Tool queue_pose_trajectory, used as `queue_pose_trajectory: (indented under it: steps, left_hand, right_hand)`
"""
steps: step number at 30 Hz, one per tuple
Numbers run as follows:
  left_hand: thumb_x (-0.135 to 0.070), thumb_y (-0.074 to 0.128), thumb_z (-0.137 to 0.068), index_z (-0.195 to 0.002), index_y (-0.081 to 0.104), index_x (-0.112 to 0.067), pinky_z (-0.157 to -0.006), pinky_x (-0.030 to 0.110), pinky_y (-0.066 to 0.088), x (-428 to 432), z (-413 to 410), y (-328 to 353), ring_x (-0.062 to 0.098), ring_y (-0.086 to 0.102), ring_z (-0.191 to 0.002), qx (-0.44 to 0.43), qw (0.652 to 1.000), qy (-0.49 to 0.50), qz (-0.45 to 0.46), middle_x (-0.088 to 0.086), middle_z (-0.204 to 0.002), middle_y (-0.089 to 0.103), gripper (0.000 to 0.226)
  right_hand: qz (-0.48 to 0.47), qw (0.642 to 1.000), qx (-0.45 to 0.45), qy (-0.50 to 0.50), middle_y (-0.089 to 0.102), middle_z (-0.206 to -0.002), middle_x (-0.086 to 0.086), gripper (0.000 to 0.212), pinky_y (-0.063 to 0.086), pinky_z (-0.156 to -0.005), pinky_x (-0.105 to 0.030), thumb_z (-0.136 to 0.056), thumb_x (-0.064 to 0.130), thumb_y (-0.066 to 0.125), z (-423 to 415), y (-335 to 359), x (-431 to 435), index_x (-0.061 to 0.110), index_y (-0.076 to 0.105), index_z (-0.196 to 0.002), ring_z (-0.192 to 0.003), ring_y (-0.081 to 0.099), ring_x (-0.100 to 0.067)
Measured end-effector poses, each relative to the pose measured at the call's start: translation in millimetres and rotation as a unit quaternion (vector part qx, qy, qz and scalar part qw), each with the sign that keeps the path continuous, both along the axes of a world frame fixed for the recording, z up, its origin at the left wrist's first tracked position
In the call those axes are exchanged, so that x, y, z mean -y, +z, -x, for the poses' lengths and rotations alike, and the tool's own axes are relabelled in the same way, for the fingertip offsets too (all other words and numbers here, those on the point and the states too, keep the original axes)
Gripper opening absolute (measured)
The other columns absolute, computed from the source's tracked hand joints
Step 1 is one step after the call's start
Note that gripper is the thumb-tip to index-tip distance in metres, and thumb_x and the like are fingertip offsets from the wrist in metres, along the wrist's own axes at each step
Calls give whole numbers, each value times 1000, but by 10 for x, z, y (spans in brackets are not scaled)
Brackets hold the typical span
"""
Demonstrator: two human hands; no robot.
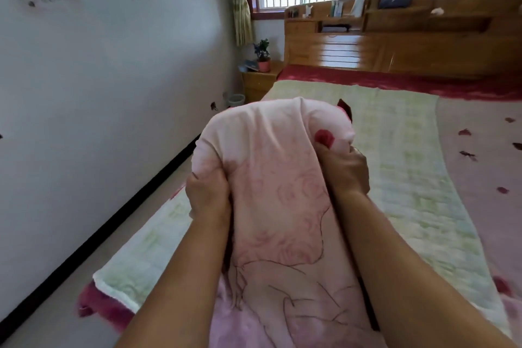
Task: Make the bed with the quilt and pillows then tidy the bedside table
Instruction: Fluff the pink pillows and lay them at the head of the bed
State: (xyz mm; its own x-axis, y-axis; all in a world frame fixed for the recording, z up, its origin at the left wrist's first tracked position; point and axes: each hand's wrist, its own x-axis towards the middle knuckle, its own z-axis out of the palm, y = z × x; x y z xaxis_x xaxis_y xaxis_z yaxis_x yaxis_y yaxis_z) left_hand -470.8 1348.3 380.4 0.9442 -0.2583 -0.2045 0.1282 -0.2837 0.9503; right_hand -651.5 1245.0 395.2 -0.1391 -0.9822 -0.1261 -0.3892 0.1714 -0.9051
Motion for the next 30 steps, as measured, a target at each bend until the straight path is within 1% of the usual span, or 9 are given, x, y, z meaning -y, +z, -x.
queue_pose_trajectory:
  steps: [3,7,11,13,18,20,23,28,30]
  left_hand:
    - [-69,44,-56,-110,58,-23,-90,43,48,-43,-785,79,19,59,-82,1,1000,-9,0,-7,-95,62,72]
    - [-77,42,-48,-103,55,-22,-84,38,51,-140,-1661,164,24,57,-81,30,999,-36,-12,-9,-82,55,78]
    - [-73,56,-56,-113,58,-22,-86,38,54,-307,-2237,190,22,62,-87,25,999,-26,-2,-7,-95,62,77]
    - [-73,56,-54,-106,58,-27,-85,38,54,-432,-2405,233,22,64,-87,19,1000,-10,12,-8,-99,65,69]
    - [-42,67,-76,-82,51,-29,-72,30,53,-758,-2684,247,14,62,-75,18,999,40,33,-9,-82,61,21]
    - [-43,66,-77,-85,55,-25,-71,29,52,-918,-2795,242,16,62,-74,27,997,68,32,-7,-81,61,22]
    - [-46,63,-73,-96,61,-22,-79,38,56,-1161,-3008,223,24,65,-79,22,995,93,14,-4,-83,64,34]
    - [-33,65,-77,-92,60,-19,-67,31,56,-1561,-3498,196,20,64,-68,-20,993,105,48,-1,-74,64,21]
    - [-28,66,-79,-94,59,-16,-58,26,51,-1747,-3808,206,16,60,-64,-21,994,96,55,-2,-73,61,20]
  right_hand:
    - [-31,999,16,-17,68,-105,-3,74,53,-87,-41,-60,79,57,-843,-14,-61,23,64,-107,-95,65,-29]
    - [-50,998,31,-28,68,-104,-4,72,53,-87,-41,-60,80,59,-1689,-55,-185,23,65,-103,-96,65,-28]
    - [-55,997,24,-40,68,-104,-6,80,52,-88,-43,-59,84,55,-2250,-86,-351,24,64,-111,-97,64,-30]
    - [-52,998,19,-35,67,-105,-7,78,51,-88,-43,-62,82,54,-2453,-42,-413,23,63,-111,-98,63,-31]
    - [-37,998,37,21,64,-97,-8,65,50,-86,-40,-67,76,59,-2804,32,-546,24,64,-105,-95,62,-31]
    - [-48,996,56,40,65,-95,-7,65,50,-85,-39,-65,77,62,-2957,31,-650,22,65,-100,-90,62,-29]
    - [-61,995,60,54,63,-90,-6,66,47,-80,-35,-64,78,62,-3178,53,-835,21,65,-97,-84,59,-28]
    - [-41,997,34,63,61,-92,-7,64,43,-75,-33,-65,75,64,-3711,135,-1139,21,64,-99,-83,56,-26]
    - [-37,997,26,60,61,-92,-7,65,43,-74,-33,-66,75,65,-4031,166,-1316,18,63,-99,-83,56,-26]
